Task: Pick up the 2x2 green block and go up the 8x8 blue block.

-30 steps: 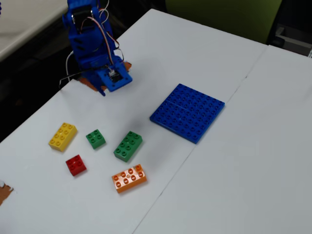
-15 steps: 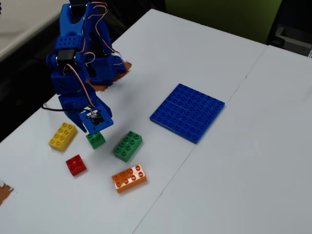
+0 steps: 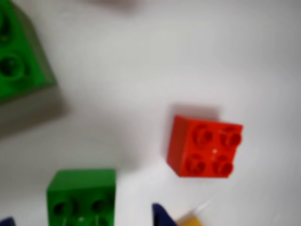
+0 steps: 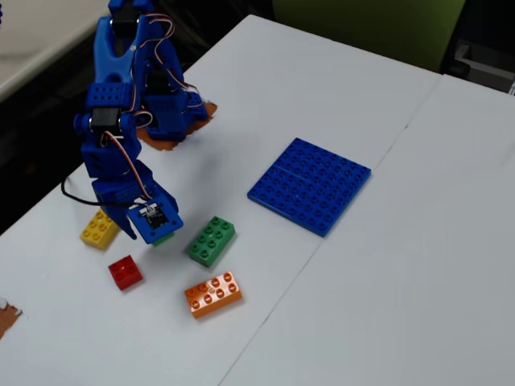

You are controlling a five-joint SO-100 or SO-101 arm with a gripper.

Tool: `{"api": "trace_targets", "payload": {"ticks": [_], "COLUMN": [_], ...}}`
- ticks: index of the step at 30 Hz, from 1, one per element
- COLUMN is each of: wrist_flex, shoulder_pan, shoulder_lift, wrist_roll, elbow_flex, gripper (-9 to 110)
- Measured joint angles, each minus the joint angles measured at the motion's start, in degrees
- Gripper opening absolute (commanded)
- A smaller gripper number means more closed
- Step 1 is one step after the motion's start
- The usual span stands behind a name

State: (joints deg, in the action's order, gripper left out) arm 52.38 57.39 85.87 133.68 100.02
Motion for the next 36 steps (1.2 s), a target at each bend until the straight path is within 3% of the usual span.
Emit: {"api": "trace_targets", "payload": {"ticks": [10, 36], "wrist_flex": [-11.3, -4.7], "shoulder_pan": [-0.1, -0.6], "shoulder_lift": [-0.5, 3.7], "wrist_roll": [-1.6, -4.3], "elbow_flex": [8.3, 8.9], "gripper": [32, 27]}}
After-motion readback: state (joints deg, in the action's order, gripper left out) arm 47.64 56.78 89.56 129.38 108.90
